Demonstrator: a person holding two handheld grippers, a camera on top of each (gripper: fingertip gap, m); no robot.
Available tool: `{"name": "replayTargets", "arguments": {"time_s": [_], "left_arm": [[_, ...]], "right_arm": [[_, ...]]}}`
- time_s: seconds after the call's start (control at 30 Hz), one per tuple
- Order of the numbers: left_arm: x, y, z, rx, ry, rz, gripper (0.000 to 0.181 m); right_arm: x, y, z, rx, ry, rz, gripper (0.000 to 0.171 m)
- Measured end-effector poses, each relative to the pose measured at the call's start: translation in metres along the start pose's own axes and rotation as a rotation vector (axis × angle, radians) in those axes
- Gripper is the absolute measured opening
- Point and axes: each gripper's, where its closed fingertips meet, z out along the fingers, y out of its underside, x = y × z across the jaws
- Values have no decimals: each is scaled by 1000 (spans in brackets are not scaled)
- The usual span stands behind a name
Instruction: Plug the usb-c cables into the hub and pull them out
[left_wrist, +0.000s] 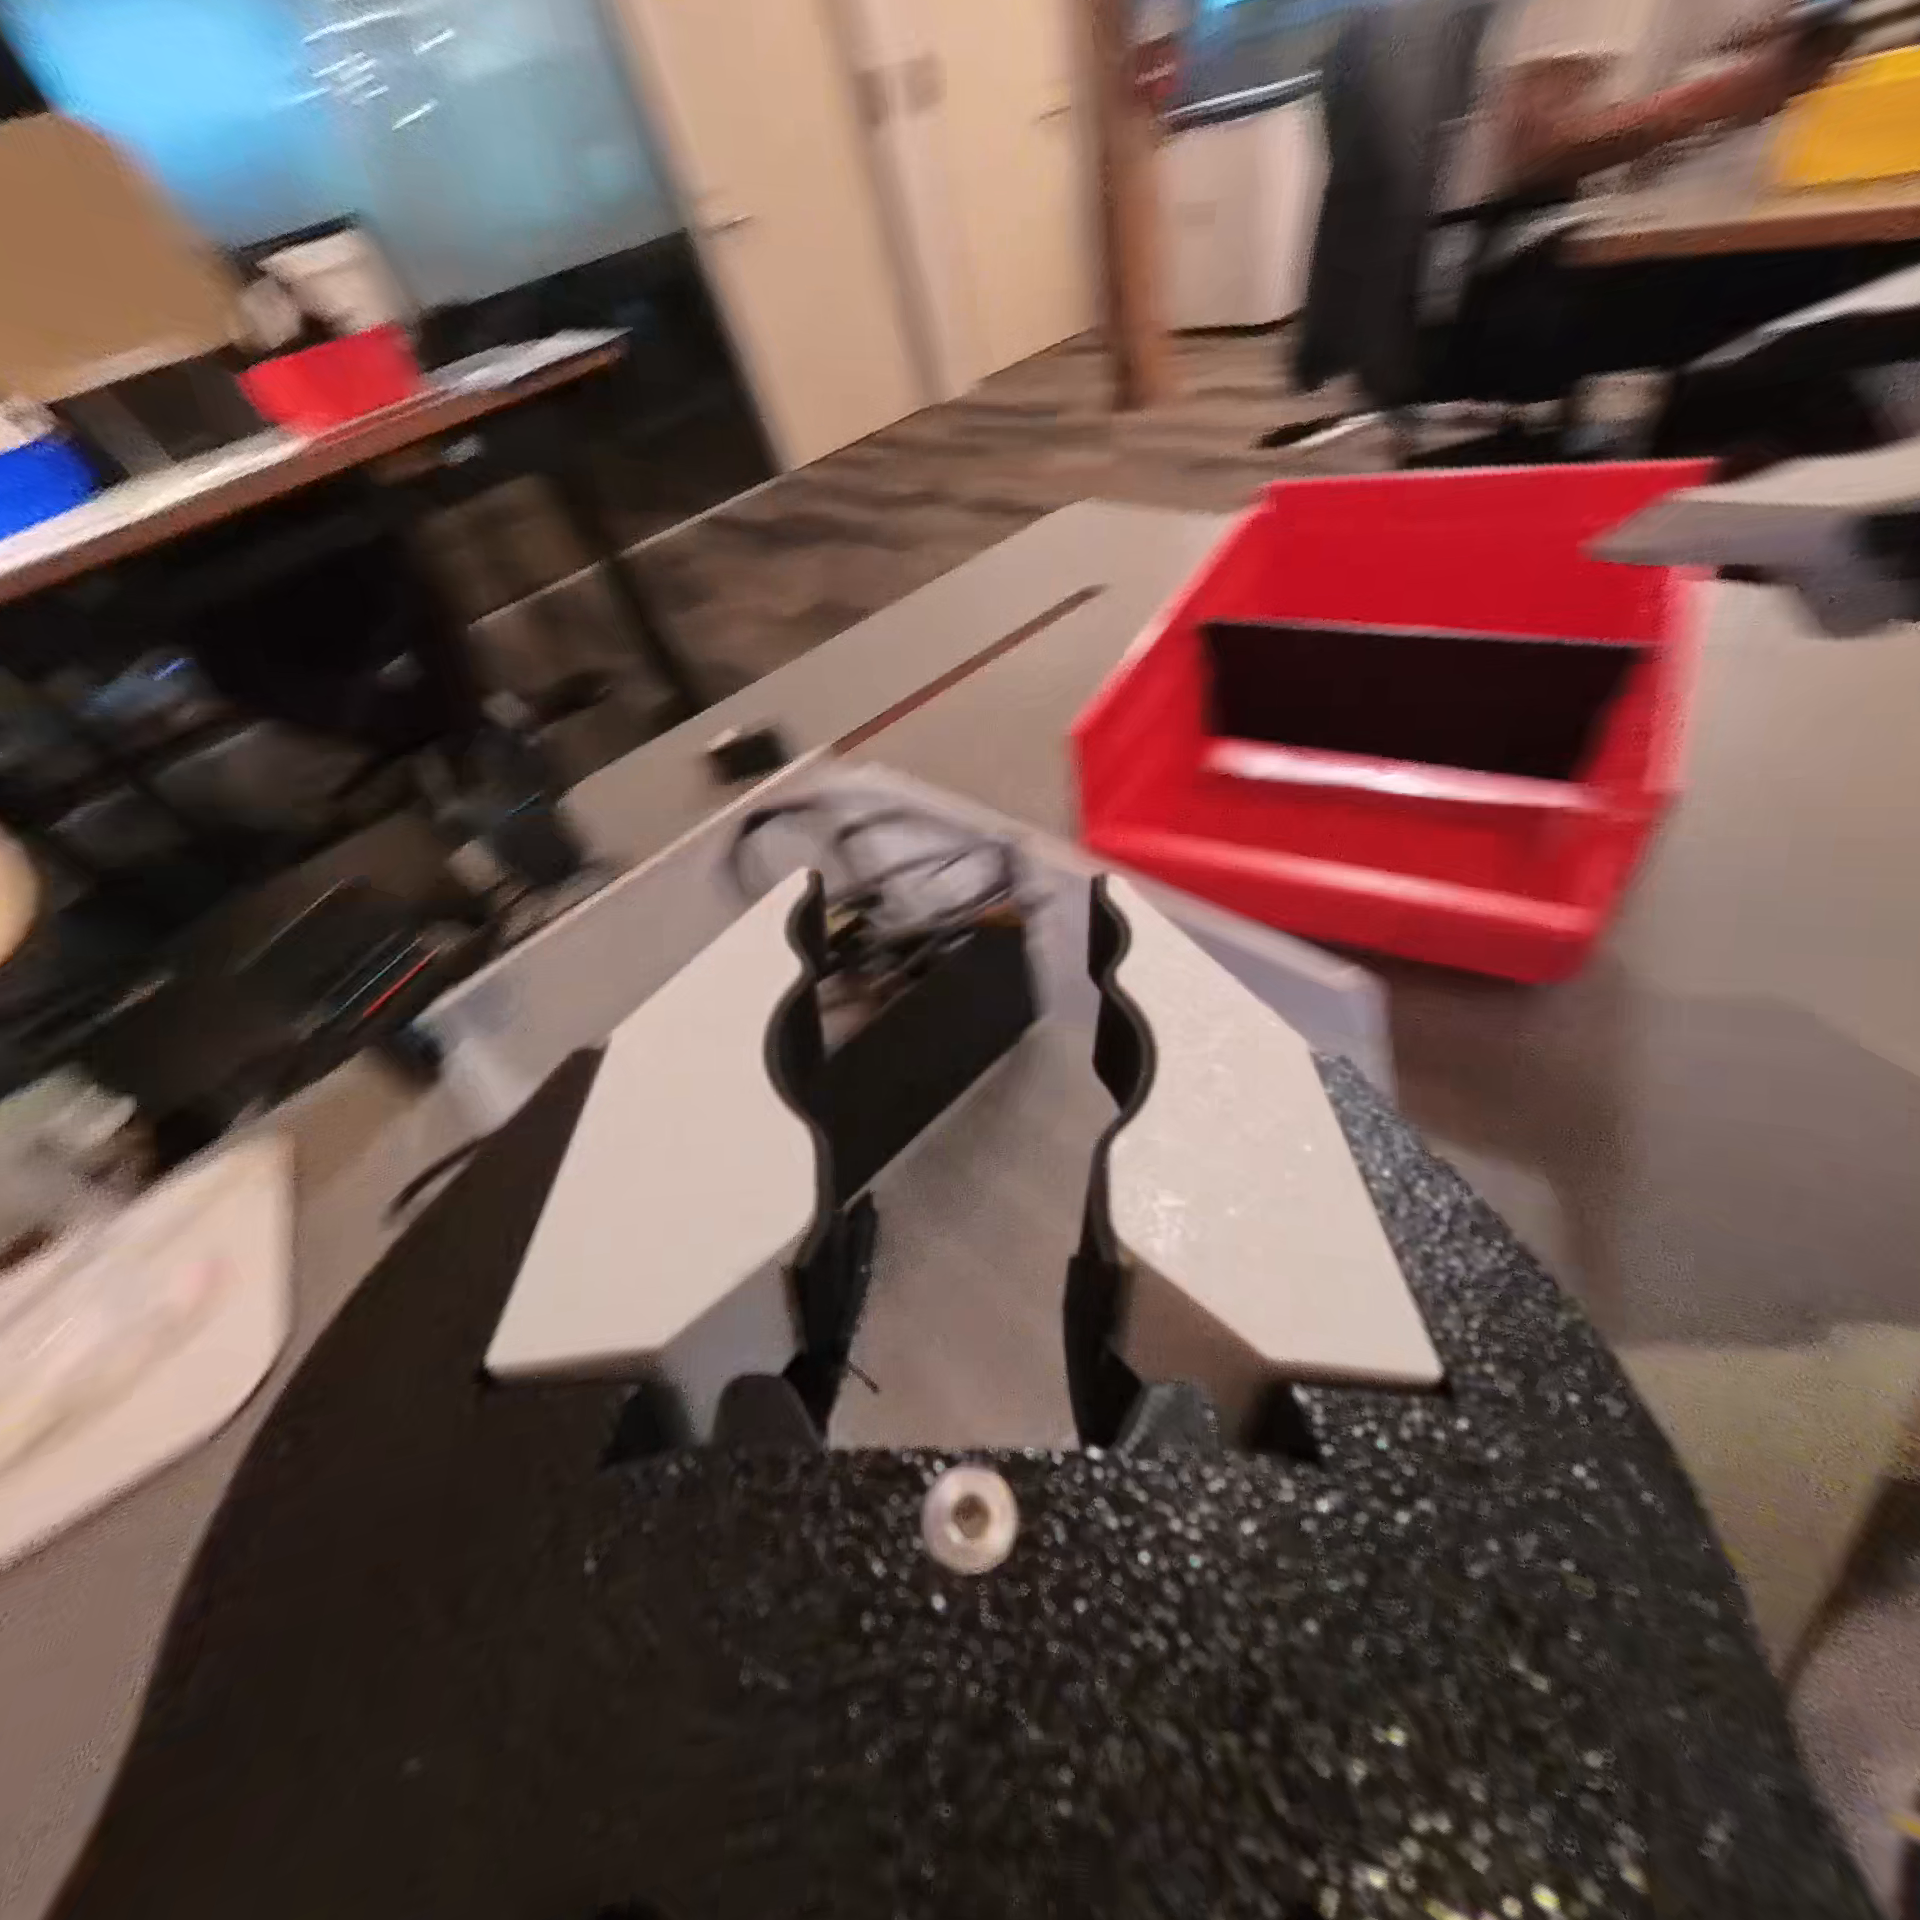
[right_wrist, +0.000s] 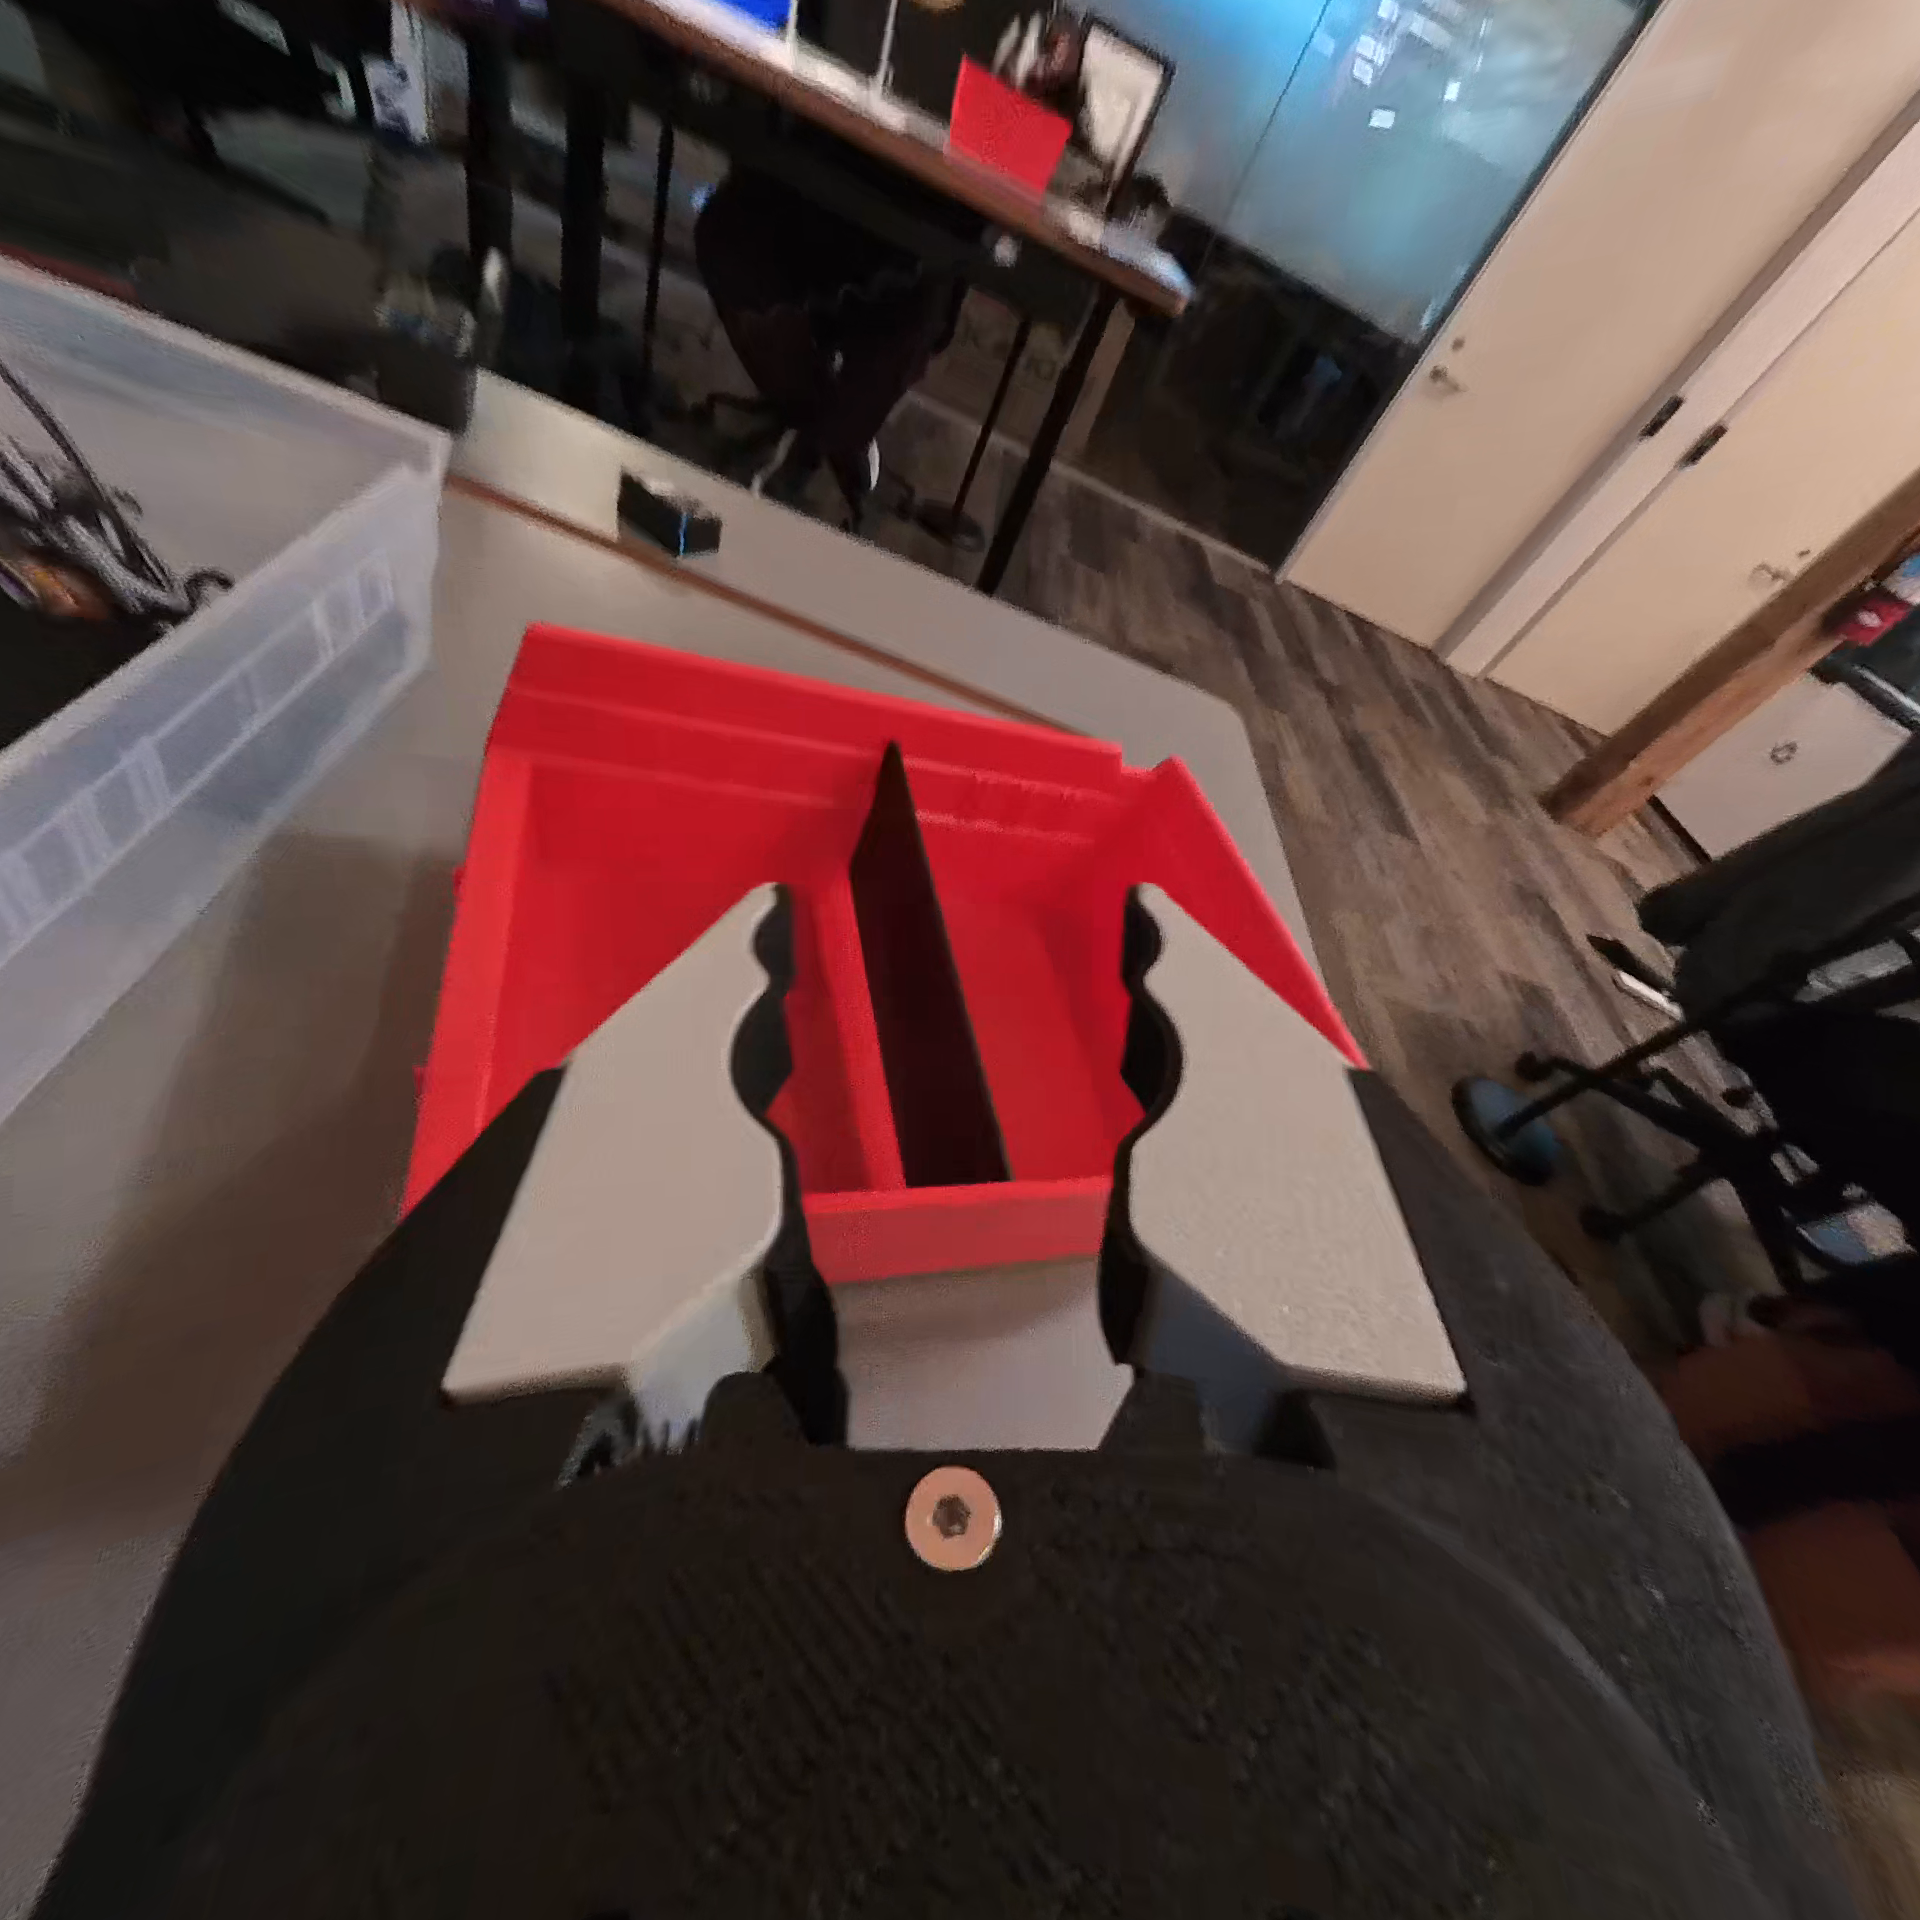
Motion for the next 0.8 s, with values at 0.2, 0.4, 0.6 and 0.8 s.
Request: {"name": "replayTargets", "arguments": {"time_s": [0.2,0.4,0.6,0.8], "left_arm": [[-73,104,-21,-291,-97,-260,107],[-62,149,-3,-481,-19,-313,118],[-64,158,9,-508,-16,-272,108],[-110,177,-17,-526,-147,-335,71]], "right_arm": [[-17,46,10,-221,35,251,120],[-25,66,12,-313,58,345,133],[-1,86,3,-454,158,197,130],[43,110,-29,-532,225,209,103]]}}
